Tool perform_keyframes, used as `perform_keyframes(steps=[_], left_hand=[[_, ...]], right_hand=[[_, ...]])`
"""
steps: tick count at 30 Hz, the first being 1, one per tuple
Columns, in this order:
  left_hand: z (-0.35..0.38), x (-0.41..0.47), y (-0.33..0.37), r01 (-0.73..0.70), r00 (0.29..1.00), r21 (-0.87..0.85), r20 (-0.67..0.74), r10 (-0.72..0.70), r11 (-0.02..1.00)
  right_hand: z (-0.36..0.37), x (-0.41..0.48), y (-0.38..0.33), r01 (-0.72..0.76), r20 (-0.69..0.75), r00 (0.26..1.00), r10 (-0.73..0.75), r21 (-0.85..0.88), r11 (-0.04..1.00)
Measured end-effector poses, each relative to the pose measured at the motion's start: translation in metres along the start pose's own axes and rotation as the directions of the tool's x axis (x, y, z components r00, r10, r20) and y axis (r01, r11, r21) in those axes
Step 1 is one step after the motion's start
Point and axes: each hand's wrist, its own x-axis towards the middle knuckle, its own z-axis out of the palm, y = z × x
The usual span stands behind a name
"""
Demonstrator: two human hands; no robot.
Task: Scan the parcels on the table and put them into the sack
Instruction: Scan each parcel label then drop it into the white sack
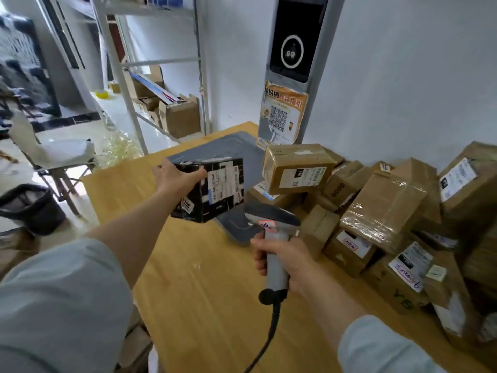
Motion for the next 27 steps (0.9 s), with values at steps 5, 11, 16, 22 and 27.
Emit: perform_keyframes(steps=[5, 11, 16, 22, 27], left_hand=[[-0.049, -0.039, 0.014, -0.083, 0.995, 0.020, 0.064, 0.081, 0.996], [-0.067, -0.089, 0.042, -0.165, 0.956, 0.010, 0.249, 0.157, 0.986], [-0.063, -0.114, 0.048, -0.233, 0.936, 0.066, 0.287, 0.205, 0.970], [-0.054, -0.126, 0.053, -0.265, 0.914, 0.140, 0.352, 0.202, 0.954], [-0.049, -0.133, 0.061, -0.266, 0.902, 0.153, 0.389, 0.190, 0.952]], right_hand=[[0.002, -0.058, 0.011, 0.089, 0.015, 0.996, -0.088, -0.157, 0.984], [-0.005, -0.107, 0.021, 0.236, 0.006, 0.970, -0.245, -0.295, 0.926], [-0.020, -0.138, 0.037, 0.327, 0.019, 0.940, -0.341, -0.336, 0.883], [-0.034, -0.156, 0.041, 0.394, 0.044, 0.909, -0.414, -0.408, 0.823], [-0.043, -0.156, 0.042, 0.443, 0.054, 0.877, -0.478, -0.478, 0.758]])
